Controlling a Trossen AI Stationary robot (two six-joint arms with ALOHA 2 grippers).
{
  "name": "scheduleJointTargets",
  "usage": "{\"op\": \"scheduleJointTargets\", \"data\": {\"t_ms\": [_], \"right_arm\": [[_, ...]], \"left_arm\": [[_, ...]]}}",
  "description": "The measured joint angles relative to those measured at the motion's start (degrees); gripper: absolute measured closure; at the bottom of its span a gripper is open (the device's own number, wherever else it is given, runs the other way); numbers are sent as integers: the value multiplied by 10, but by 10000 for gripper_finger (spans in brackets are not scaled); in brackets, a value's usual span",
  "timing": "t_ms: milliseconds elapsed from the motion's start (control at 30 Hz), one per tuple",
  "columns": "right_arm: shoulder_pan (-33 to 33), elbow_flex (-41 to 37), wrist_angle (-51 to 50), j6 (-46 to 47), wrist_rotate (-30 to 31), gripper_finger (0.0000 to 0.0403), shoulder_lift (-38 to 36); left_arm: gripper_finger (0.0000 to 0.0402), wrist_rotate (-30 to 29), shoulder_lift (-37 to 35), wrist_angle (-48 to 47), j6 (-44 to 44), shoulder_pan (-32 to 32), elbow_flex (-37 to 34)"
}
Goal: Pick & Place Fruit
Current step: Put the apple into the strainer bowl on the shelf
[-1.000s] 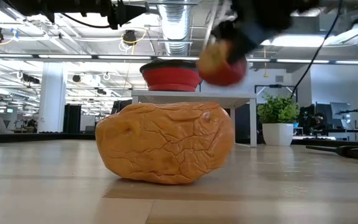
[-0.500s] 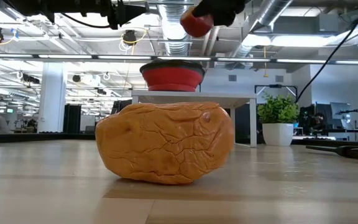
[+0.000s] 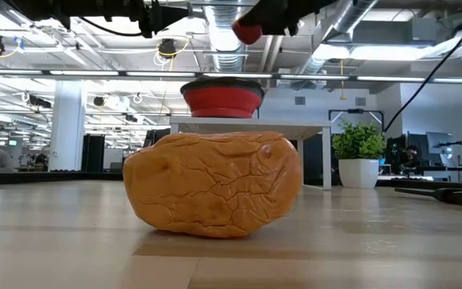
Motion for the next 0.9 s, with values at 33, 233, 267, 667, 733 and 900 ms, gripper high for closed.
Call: {"op": "scheduleJointTargets", "data": {"t_ms": [33,233,267,667,733,900], "right_arm": [[-9,0,11,0,-2,142,3],[-56,2,53,14,-36,142,25],[-64,-1,46,16,-39,142,33],[-106,1,117,15,-46,141,100],[-107,0,114,3,-45,135,100],[-104,0,114,-1,-46,112,100]], "left_arm": [[27,0,0,0,0,0,0],[27,0,0,0,0,0,0],[27,0,0,0,0,0,0],[27,0,0,0,0,0,0],[27,0,0,0,0,0,0],[27,0,0,0,0,0,0]]}}
